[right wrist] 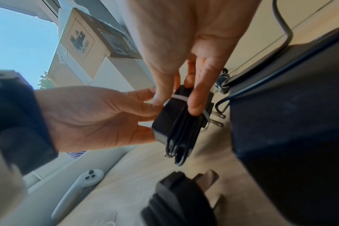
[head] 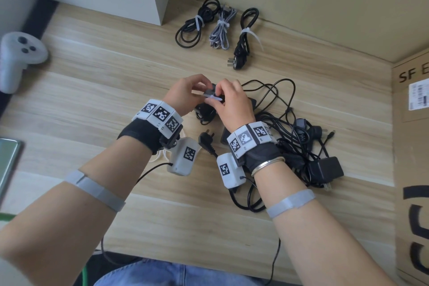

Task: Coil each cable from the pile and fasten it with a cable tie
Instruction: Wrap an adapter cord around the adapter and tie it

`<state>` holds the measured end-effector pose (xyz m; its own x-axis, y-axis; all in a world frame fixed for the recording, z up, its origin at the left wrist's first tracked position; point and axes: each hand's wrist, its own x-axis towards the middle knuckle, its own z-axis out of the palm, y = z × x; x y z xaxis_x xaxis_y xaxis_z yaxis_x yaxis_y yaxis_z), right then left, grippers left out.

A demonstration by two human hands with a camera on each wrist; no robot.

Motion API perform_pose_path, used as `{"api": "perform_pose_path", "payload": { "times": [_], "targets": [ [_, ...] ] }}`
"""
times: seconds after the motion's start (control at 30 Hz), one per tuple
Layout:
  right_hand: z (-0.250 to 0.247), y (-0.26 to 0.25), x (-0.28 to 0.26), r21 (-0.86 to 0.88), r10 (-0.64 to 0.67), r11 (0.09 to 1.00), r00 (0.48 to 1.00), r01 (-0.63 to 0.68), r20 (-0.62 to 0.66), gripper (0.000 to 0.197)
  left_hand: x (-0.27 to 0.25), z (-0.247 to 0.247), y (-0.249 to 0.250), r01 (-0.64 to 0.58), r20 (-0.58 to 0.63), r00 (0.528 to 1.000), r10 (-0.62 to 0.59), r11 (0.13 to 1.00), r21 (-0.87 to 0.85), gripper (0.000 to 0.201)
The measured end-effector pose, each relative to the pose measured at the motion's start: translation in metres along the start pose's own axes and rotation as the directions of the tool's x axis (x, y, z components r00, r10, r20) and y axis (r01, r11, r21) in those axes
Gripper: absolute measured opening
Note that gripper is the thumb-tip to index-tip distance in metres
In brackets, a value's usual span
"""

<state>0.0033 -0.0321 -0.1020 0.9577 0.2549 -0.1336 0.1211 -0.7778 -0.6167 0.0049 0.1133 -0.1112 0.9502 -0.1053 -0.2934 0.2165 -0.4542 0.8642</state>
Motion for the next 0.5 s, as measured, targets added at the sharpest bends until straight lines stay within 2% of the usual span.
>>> {"api": "perform_pose_path", "payload": {
  "times": [0.07,0.17,0.27,0.33,0.43,0.5],
  "targets": [
    [-0.003,0.000,0.000,-0.019,0.015,1.000,0.999,-0.014,0.041,0.028,-0.001,-0.001,-0.001,-0.046,0.050,0.998,0.046,0.999,-0.006,0.029],
    [-0.007,0.003,0.001,0.023,0.054,0.998,0.997,-0.055,0.058,0.030,-0.001,0.000,0.000,-0.042,0.111,0.993,0.047,0.998,-0.054,0.028],
    [-0.010,0.005,0.002,0.025,0.099,0.995,0.991,-0.102,0.087,0.029,0.000,0.005,0.003,-0.082,0.090,0.993,0.076,0.995,0.059,0.017],
    [-0.011,0.006,0.003,0.026,0.117,0.992,0.987,-0.120,0.114,0.029,0.001,0.008,0.003,-0.113,0.076,0.992,0.105,0.989,0.099,0.022],
    [-0.012,0.009,0.002,0.111,0.143,0.982,0.983,-0.156,0.117,0.030,0.003,0.013,0.000,-0.157,0.065,0.986,0.152,0.985,0.078,0.022],
    [-0.011,0.009,0.002,0.172,0.167,0.968,0.980,-0.185,0.110,0.029,0.003,0.014,-0.002,-0.144,0.071,0.988,0.140,0.989,0.045,0.021]
  ]
}}
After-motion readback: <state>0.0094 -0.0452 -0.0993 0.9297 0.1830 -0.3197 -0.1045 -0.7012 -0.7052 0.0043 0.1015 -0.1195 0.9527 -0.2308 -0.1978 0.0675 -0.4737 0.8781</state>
